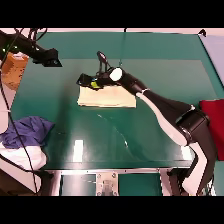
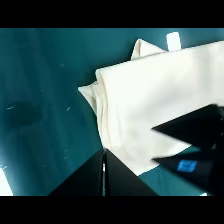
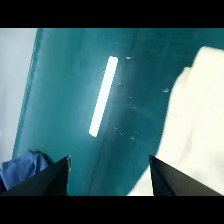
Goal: Fold the shirts.
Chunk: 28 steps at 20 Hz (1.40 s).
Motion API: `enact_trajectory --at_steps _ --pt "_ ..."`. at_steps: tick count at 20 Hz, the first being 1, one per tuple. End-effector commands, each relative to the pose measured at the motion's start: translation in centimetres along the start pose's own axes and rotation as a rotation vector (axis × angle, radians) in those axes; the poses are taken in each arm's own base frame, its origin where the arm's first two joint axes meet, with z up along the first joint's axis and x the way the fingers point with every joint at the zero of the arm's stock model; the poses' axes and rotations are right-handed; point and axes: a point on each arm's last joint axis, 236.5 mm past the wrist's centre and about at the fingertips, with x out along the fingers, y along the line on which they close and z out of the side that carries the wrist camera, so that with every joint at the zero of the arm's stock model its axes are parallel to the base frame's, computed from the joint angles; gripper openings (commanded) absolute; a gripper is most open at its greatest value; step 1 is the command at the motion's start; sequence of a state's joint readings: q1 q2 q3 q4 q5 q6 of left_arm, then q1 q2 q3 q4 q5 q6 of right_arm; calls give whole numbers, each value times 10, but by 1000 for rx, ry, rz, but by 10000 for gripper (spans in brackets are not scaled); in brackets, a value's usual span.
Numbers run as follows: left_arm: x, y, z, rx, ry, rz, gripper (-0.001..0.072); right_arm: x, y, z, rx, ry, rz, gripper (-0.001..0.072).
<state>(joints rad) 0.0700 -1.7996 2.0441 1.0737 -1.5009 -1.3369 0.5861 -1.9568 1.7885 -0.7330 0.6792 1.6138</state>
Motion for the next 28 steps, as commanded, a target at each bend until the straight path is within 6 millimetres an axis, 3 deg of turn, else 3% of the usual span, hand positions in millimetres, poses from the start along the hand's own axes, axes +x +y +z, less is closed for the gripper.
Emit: enact_trajectory --at_steps 1,4,7,10,12,15,18,19,20,21,22,24,26,28 --pt "-2 3 -1 9 1 6 26 -49 -46 21 41 74 -65 555" --pt "-2 4 -1 9 3 13 26 -135 -124 46 124 145 -185 554" --pt "-2 11 -3 9 10 41 26 -195 -199 46 276 188 -263 554" --pt "-2 14 -3 0 11 54 26 -206 -252 17 406 213 -288 554" --pt "-2 14 -2 -11 7 55 26 -191 -264 0 426 212 -251 554" --pt "-2 14 -2 -24 7 54 26 -156 -261 -15 450 203 -178 554" --pt "-2 14 -3 -25 10 54 26 -117 -234 -18 444 199 -78 530" --pt "-2 14 -3 -25 12 53 26 -109 -220 -14 427 182 -40 251" --pt "-2 14 -3 -24 12 53 26 -106 -205 -6 411 168 1 24" --pt "-2 14 -4 -25 14 53 26 -108 -192 5 388 155 24 17" --pt "-2 14 -5 -24 18 52 26 -118 -180 19 352 135 42 17" --pt "-2 13 -7 -24 29 49 26 -159 -151 57 286 62 79 16" --pt "-2 12 -9 -25 38 47 26 -221 -126 91 232 -33 101 16" --pt "-2 12 -9 -25 38 47 26 -284 -113 113 200 -138 96 17"
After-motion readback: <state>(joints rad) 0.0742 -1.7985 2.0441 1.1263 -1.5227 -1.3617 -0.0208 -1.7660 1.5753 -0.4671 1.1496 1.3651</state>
